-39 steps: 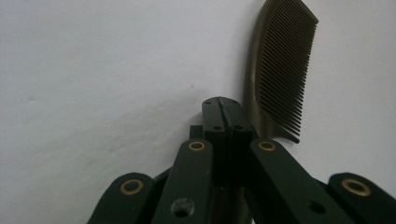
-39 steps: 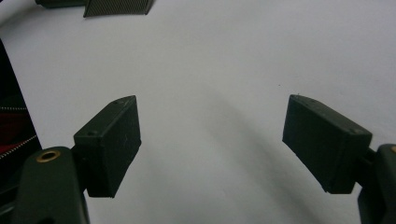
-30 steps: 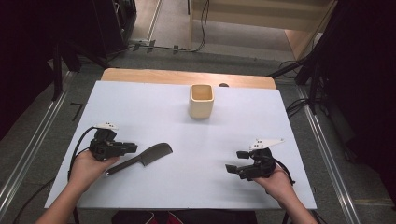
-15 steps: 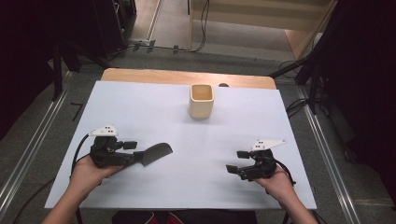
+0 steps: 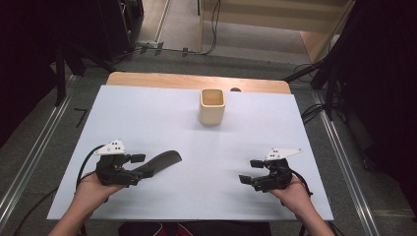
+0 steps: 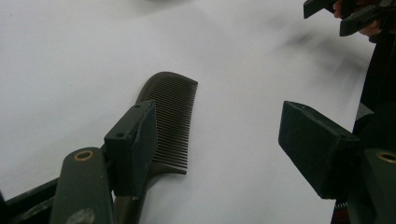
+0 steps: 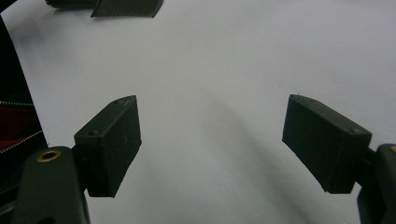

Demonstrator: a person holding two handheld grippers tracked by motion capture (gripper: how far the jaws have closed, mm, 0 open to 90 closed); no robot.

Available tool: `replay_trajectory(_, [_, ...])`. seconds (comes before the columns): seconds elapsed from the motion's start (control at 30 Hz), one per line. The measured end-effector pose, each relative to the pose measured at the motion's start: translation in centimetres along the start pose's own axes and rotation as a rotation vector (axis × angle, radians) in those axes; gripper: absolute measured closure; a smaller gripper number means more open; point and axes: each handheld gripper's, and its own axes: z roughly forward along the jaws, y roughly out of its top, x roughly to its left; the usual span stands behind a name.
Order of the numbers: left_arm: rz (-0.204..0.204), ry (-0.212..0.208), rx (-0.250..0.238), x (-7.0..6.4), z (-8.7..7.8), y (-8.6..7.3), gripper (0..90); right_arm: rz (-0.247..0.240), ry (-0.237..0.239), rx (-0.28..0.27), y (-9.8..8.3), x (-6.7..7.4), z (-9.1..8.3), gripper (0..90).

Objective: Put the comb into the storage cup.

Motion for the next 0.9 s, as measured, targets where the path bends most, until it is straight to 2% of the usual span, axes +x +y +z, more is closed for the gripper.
replay_trajectory(0.23, [0.031,-0.005,0.009,-0.4,0.3,-0.2,29.4,-0.008,0.003,0.004,-0.1,0.1,0.0,17.7])
replay_trajectory(0.37, [0.034,-0.007,0.018,-0.3,0.4,-0.2,28.4,-0.007,0.007,0.009,-0.1,0.1,0.0,17.7])
replay_trajectory(0.47, [0.035,-0.006,0.007,-0.3,0.3,0.0,27.3,-0.004,0.006,0.01,-0.2,0.0,0.0,17.7])
replay_trajectory(0.53, [0.019,-0.009,0.009,-0.2,0.2,0.3,26.5,-0.005,0.005,0.011,-0.2,0.0,0.0,17.7])
replay_trajectory(0.7, [0.035,0.016,-0.002,-0.1,-0.4,0.8,26.5,-0.004,0.005,0.012,-0.2,0.0,0.0,17.7])
replay_trajectory(0.9, [0.061,0.048,-0.009,1.0,-1.3,1.2,26.5,-0.003,0.005,0.008,-0.2,-0.1,0.0,17.6])
